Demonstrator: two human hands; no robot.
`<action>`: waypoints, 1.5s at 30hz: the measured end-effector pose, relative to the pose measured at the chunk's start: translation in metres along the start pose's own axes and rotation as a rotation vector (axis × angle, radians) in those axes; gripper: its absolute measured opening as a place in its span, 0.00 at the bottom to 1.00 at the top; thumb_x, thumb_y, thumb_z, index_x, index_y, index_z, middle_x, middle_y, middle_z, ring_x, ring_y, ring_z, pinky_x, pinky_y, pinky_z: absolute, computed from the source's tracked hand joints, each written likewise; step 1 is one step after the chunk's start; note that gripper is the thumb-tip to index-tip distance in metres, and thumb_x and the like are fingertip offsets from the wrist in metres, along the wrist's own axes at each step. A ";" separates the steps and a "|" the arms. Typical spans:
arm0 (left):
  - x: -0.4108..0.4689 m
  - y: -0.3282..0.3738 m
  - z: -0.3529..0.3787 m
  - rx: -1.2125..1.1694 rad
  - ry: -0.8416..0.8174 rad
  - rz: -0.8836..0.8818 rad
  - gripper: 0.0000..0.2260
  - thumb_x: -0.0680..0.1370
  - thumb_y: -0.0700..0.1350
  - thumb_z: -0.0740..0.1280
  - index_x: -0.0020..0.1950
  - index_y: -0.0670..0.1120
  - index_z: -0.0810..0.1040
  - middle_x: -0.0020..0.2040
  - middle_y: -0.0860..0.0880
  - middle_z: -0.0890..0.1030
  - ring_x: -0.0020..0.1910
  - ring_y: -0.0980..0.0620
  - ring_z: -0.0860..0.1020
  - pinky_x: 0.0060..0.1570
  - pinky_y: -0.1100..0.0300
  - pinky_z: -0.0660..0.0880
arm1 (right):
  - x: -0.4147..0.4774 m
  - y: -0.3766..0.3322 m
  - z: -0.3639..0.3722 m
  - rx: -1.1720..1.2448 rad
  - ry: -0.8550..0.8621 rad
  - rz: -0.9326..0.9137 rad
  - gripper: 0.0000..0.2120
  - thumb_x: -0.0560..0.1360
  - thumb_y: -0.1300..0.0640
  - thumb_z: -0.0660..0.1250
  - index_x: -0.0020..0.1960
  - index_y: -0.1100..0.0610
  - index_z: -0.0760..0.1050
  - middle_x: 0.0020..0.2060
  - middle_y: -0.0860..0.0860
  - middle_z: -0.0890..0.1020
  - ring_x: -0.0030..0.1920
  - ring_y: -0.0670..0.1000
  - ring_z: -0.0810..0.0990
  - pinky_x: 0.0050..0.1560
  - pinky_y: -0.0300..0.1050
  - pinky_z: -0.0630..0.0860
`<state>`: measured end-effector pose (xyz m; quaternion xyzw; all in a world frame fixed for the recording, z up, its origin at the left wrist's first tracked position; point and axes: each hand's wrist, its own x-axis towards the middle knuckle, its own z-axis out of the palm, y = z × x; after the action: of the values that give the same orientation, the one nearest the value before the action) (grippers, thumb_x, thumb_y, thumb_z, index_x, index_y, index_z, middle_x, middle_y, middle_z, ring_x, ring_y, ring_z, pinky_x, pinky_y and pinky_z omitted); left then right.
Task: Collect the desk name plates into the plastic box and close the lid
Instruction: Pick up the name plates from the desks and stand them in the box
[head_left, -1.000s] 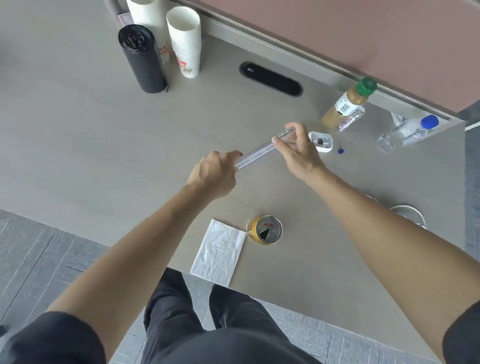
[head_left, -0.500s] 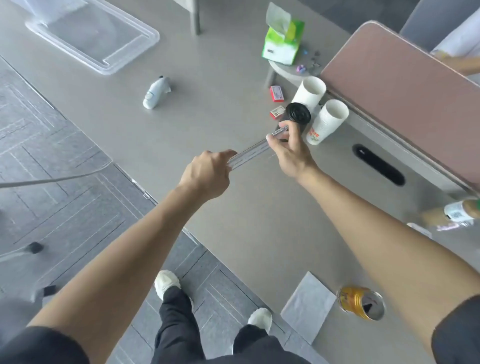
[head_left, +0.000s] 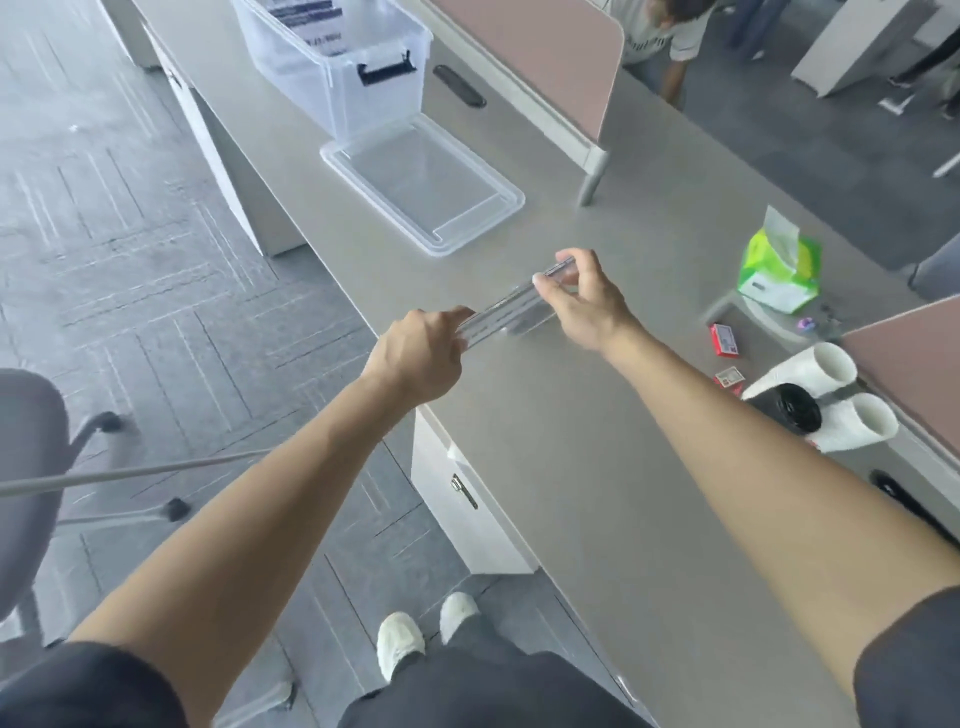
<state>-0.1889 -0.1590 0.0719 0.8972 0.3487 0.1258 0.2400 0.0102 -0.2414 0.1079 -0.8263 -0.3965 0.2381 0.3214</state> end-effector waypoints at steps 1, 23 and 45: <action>0.004 -0.011 -0.009 0.003 0.016 -0.023 0.16 0.79 0.44 0.62 0.66 0.52 0.73 0.46 0.38 0.81 0.47 0.34 0.78 0.43 0.50 0.75 | 0.010 -0.012 0.008 -0.010 -0.001 -0.013 0.26 0.76 0.39 0.64 0.70 0.51 0.66 0.64 0.53 0.75 0.65 0.54 0.75 0.65 0.51 0.70; 0.186 -0.257 -0.214 -0.141 0.330 -0.203 0.16 0.73 0.40 0.70 0.58 0.56 0.81 0.48 0.50 0.86 0.42 0.52 0.84 0.44 0.57 0.81 | 0.289 -0.260 0.170 0.304 -0.209 -0.156 0.18 0.75 0.43 0.62 0.56 0.54 0.64 0.46 0.52 0.74 0.44 0.53 0.73 0.47 0.51 0.71; 0.380 -0.440 -0.330 -0.357 0.205 0.143 0.18 0.74 0.38 0.70 0.58 0.58 0.82 0.44 0.58 0.84 0.33 0.62 0.79 0.39 0.74 0.74 | 0.471 -0.418 0.241 0.192 0.020 -0.068 0.07 0.82 0.55 0.55 0.54 0.56 0.57 0.41 0.53 0.66 0.37 0.51 0.65 0.36 0.46 0.64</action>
<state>-0.2918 0.4976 0.1471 0.8455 0.2788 0.2928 0.3489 -0.0867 0.4223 0.1798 -0.7801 -0.3963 0.2557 0.4110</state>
